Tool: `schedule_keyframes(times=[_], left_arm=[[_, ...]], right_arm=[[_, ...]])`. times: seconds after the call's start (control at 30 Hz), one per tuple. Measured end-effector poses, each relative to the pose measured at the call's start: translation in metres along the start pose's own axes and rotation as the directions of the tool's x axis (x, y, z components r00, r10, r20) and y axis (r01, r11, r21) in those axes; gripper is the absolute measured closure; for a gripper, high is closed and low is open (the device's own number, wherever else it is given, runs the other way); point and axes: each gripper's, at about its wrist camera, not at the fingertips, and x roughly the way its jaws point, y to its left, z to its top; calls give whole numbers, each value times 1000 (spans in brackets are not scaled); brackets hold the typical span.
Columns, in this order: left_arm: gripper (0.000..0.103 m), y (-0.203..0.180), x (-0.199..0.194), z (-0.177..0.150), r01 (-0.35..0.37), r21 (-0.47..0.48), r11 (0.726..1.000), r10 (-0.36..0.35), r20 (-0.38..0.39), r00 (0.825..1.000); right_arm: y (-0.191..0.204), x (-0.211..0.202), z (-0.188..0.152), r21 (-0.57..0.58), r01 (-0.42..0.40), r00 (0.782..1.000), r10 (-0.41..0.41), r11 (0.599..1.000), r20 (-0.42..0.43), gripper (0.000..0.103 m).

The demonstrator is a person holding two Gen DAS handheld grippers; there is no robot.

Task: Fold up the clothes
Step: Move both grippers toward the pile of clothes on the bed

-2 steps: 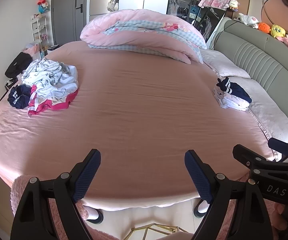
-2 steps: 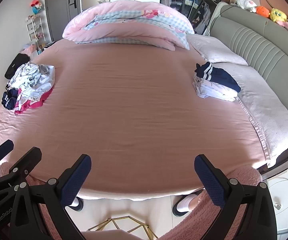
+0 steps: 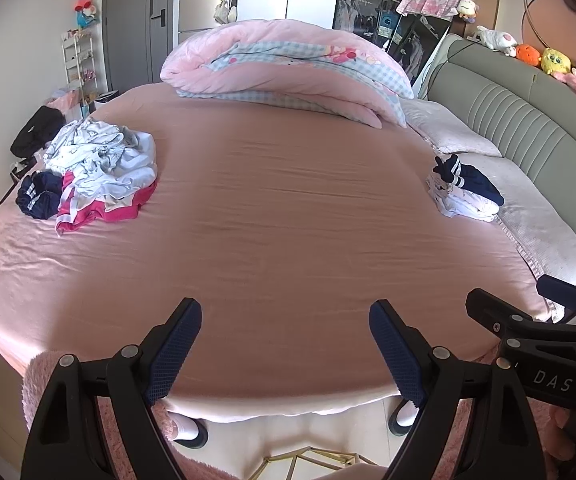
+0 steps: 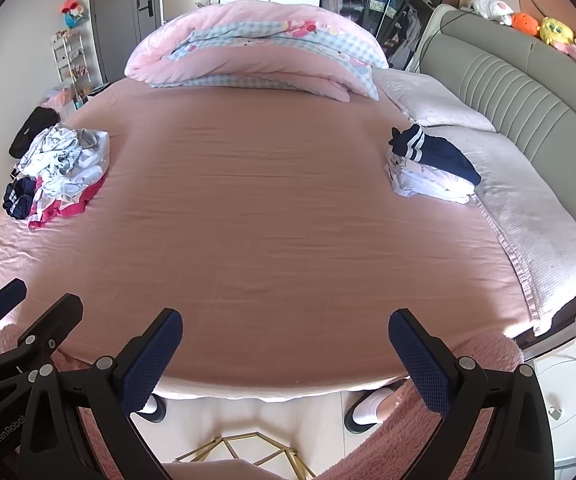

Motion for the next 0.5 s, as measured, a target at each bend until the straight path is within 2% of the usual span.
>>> schedule_keyframes(times=[0.13, 0.2, 0.27, 0.4, 0.5], left_arm=[[17, -2, -1, 2, 10, 8, 1000, -10, -18, 1000], [17, 2, 1, 7, 32, -1, 999, -32, -32, 999], [17, 9, 1, 11, 32, 7, 999, -32, -4, 999], [17, 18, -8, 25, -75, 81, 994, 69, 78, 995], [17, 51, -12, 40, -75, 3, 997, 74, 97, 993]], right_arm=[[1, -1, 0, -15, -6, 1000, 7, 1000, 13, 0], [0, -6, 11, -30, -45, 998, 46, 999, 33, 0], [0, -11, 22, -48, -111, 991, 114, 993, 65, 0], [23, -14, 58, -125, -240, 964, 252, 963, 84, 0], [49, -15, 85, -192, -314, 940, 333, 930, 79, 0]])
